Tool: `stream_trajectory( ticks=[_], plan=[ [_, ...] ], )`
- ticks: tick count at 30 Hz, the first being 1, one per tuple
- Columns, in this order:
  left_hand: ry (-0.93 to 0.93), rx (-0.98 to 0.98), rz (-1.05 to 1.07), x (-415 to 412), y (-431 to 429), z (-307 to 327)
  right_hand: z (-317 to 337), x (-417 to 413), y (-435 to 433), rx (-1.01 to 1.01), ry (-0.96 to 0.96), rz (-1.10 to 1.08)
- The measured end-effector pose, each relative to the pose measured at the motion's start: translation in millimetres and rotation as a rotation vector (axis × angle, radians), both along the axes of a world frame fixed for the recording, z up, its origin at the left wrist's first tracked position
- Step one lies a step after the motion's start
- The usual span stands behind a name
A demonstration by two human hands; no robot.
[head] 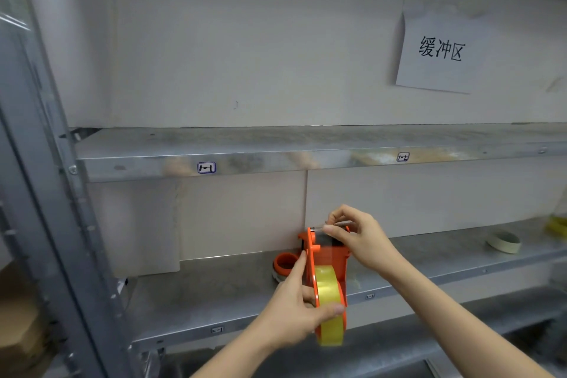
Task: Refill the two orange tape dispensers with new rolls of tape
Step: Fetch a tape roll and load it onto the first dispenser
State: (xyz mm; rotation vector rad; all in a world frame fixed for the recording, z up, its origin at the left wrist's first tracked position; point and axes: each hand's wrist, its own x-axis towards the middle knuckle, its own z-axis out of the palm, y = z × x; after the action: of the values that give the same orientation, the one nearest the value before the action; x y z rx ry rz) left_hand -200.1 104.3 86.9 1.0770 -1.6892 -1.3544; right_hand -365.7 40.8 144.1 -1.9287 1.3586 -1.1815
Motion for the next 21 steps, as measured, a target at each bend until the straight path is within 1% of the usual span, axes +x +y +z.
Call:
stream_trajectory(
  ticks=[3, 7, 12, 21],
  plan=[
    [0.020, -0.034, -0.031, -8, 2, 5, 1, -3, 0, -0.020, 0.013, -0.023],
    [-0.034, -0.065, -0.033, -16, 5, 7, 2, -7, 0, -0.031, 0.021, -0.048],
    [-0.042, -0.109, -0.026, -17, 5, 8, 3, -8, -4, -0.022, 0.037, -0.047],
    [-0.145, -0.115, 0.045, -12, -1, 0, 2, -5, -10, 0.000, 0.048, -0.059]
  ],
)
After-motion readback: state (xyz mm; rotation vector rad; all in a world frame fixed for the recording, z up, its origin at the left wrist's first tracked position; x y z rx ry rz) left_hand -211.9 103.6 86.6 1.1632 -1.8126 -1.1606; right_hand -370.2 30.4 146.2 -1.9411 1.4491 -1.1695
